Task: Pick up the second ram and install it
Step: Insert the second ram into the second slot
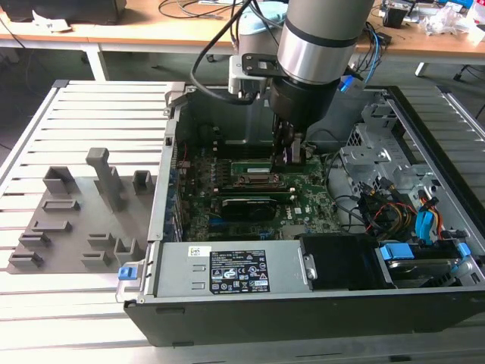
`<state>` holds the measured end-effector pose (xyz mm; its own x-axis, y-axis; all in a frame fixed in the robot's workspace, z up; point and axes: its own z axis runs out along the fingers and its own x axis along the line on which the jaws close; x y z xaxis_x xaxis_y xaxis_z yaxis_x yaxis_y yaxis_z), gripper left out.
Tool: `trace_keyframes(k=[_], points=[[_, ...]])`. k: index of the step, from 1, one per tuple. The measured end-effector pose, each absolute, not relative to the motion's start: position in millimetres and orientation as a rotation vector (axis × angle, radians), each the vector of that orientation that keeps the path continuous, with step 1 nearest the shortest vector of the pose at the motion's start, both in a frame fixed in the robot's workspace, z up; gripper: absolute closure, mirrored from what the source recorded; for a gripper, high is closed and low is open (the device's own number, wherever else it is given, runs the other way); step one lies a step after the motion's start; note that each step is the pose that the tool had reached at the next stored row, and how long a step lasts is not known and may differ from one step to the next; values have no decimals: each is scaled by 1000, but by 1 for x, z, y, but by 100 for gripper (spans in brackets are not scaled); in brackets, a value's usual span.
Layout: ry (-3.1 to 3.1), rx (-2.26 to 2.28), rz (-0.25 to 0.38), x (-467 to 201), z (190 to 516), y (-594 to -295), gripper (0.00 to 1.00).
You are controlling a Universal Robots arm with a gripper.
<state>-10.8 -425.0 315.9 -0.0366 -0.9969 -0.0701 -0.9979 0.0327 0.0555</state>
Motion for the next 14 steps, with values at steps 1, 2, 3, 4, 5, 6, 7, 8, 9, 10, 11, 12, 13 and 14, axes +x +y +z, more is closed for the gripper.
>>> trace_keyframes(k=[1, 2, 3, 4, 5, 6, 7, 8, 9, 10, 11, 12, 13, 14], points=[[2249, -2172, 139, -11, 314, -425, 86], [2249, -2172, 139, -11, 313, -425, 86], [2249, -2172, 139, -11, 311, -425, 86], [2249, -2172, 139, -11, 310, -425, 86], [2249, -2172, 139, -11, 309, -425, 86], [2249, -2172, 139, -11, 308, -425, 86], [2249, -2172, 139, -11, 307, -425, 86], [2249, -2172, 139, -11, 307, -425, 86], [2249, -2172, 139, -11, 306, -425, 86], [2249, -2172, 139, -11, 304, -425, 86], [2249, -2172, 139, -11, 303, -425, 86], [2249, -2172, 139, -11, 302, -425, 86], [2249, -2172, 139, -11, 301, -425, 86], [2249, -2172, 139, -11, 300, -425, 86]])
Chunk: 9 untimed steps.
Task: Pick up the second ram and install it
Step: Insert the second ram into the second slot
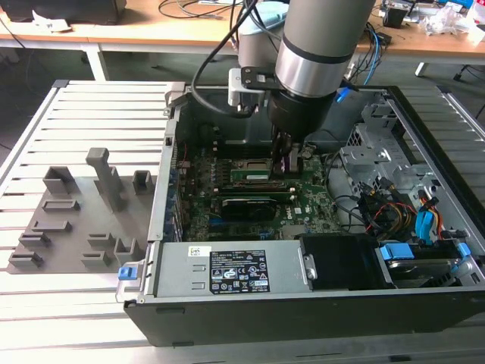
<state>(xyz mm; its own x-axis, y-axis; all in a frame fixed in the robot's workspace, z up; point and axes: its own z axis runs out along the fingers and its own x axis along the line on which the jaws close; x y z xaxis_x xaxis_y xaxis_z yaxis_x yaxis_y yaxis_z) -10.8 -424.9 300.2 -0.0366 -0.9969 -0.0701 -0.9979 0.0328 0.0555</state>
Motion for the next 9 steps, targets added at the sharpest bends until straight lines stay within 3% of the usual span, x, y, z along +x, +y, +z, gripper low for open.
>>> trace_keyframes(k=[9], points=[[2249, -2173, 138, -13, 291, -423, 86]])
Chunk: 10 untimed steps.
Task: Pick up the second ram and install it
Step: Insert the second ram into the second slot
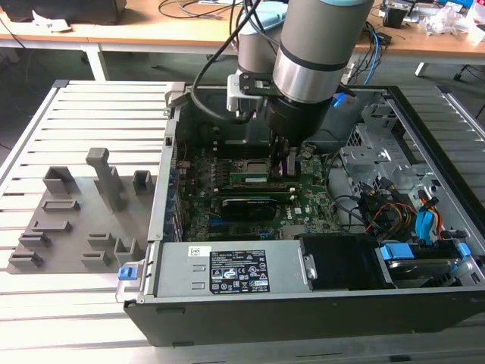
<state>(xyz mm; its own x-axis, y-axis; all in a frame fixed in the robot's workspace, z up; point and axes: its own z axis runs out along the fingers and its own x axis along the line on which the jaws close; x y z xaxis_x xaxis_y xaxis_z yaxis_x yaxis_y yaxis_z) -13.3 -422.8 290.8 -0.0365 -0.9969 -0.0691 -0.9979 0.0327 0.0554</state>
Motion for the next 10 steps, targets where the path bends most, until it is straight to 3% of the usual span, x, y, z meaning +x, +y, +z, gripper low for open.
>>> trace_keyframes(k=[10], points=[[2249, -2172, 140, -25, 268, -399, 86]])
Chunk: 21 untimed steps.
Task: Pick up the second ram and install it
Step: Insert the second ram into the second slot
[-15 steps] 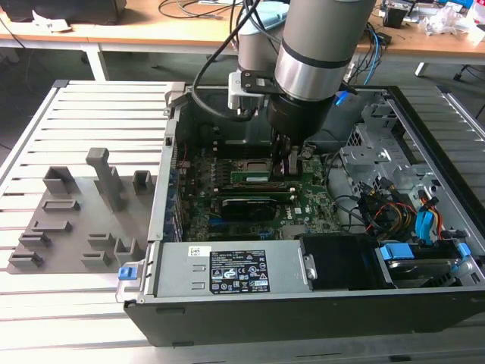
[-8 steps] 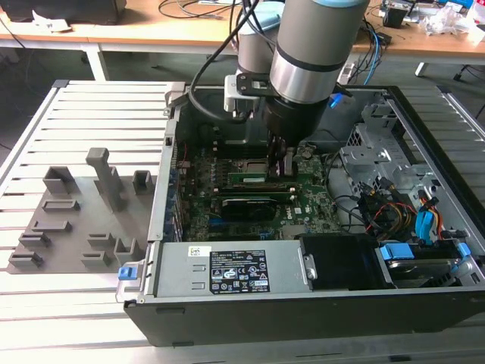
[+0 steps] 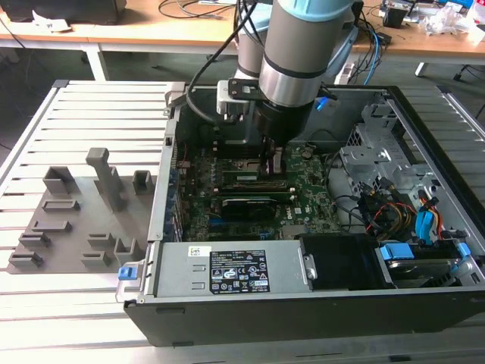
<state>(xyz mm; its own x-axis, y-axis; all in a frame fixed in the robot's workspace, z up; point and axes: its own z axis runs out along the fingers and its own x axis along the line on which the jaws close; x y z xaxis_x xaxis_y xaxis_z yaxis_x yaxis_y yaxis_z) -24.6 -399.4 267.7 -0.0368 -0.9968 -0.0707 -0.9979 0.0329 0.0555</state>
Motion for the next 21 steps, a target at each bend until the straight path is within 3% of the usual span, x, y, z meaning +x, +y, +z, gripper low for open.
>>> trace_keyframes(k=[21], points=[[2245, -2194, 123, -26, 229, -383, 86]])
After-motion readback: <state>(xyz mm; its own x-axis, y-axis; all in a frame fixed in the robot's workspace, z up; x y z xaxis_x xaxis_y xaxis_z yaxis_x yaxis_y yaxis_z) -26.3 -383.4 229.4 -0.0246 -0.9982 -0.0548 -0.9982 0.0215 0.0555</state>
